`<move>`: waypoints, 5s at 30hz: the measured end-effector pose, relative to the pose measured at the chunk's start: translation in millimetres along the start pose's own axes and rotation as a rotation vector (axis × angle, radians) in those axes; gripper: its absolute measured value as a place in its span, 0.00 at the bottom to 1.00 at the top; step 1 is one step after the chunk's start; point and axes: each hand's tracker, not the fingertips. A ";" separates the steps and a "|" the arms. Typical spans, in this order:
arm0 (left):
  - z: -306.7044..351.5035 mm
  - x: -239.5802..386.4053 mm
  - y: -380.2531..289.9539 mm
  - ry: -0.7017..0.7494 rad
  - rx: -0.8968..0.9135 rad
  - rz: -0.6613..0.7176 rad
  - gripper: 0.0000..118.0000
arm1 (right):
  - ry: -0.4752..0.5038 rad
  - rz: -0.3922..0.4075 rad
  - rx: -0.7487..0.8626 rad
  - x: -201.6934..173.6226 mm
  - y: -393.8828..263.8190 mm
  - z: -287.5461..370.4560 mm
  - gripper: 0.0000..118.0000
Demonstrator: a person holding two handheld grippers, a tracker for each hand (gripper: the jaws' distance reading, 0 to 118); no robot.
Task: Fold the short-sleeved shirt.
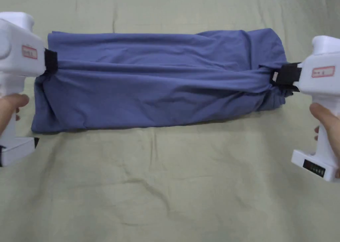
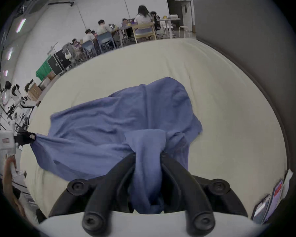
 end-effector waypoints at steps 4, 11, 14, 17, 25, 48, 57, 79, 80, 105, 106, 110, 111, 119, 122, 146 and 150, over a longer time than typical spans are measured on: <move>-61.5 2.5 -1.4 0.062 -0.120 -0.038 0.01 | -0.052 0.045 -0.112 -7.0 10.7 -57.5 0.12; -75.7 -4.9 -16.9 0.051 -0.091 0.012 0.07 | -0.048 0.041 -0.086 -3.2 -1.2 -75.1 0.18; -61.4 0.0 -21.3 0.091 -0.074 -0.040 0.58 | -0.046 0.040 -0.117 1.5 -7.2 -73.7 1.00; -23.6 0.0 -39.0 0.078 0.010 -0.087 0.69 | -0.012 0.038 -0.048 3.8 -21.5 -36.2 1.00; 118.1 0.3 -149.3 0.016 0.268 0.043 0.00 | -0.059 0.264 0.145 -22.9 -113.9 84.1 0.02; -7.2 -13.4 -103.8 -0.041 -0.033 -0.021 0.00 | 0.085 0.187 0.080 -37.3 -135.6 95.2 0.02; 45.7 -10.4 -83.6 -0.070 0.041 -0.044 0.00 | 0.136 0.049 -0.006 -6.7 -106.7 46.6 1.00; 54.4 -25.6 -66.3 -0.104 0.016 -0.047 0.00 | 0.105 0.196 -0.030 27.9 -46.4 10.1 0.12; 60.3 -27.1 -67.1 -0.104 0.017 -0.052 0.00 | 0.111 0.199 -0.021 29.7 -50.1 19.2 0.12; 62.7 -13.9 -164.8 -0.075 -0.165 -0.116 0.20 | 0.034 0.168 -0.171 53.9 -156.7 58.4 0.51; 67.1 -15.4 -166.5 -0.073 -0.167 -0.117 0.49 | 0.020 0.168 -0.194 52.1 -157.4 59.9 0.85; 115.1 -14.1 -174.5 -0.061 -0.057 -0.144 0.70 | 0.045 0.142 -0.117 40.5 -157.8 102.4 1.00; 133.3 -11.1 -176.8 -0.036 0.000 -0.156 0.70 | 0.036 0.138 -0.092 34.0 -156.5 114.9 1.00; 213.5 12.8 -171.3 -0.039 0.277 -0.018 0.00 | 0.040 0.089 0.212 -17.5 -163.0 177.3 0.02; 201.4 23.1 -155.8 0.028 0.269 -0.133 0.00 | 0.091 0.111 0.165 -18.3 -156.2 163.8 0.02; -114.0 -4.9 52.0 -0.061 -0.111 -0.105 0.49 | 0.105 0.195 0.049 -24.5 -102.3 71.3 0.02; -96.8 -16.3 59.6 -0.101 -0.115 -0.081 0.01 | 0.111 0.159 0.014 -19.3 -110.8 57.6 0.02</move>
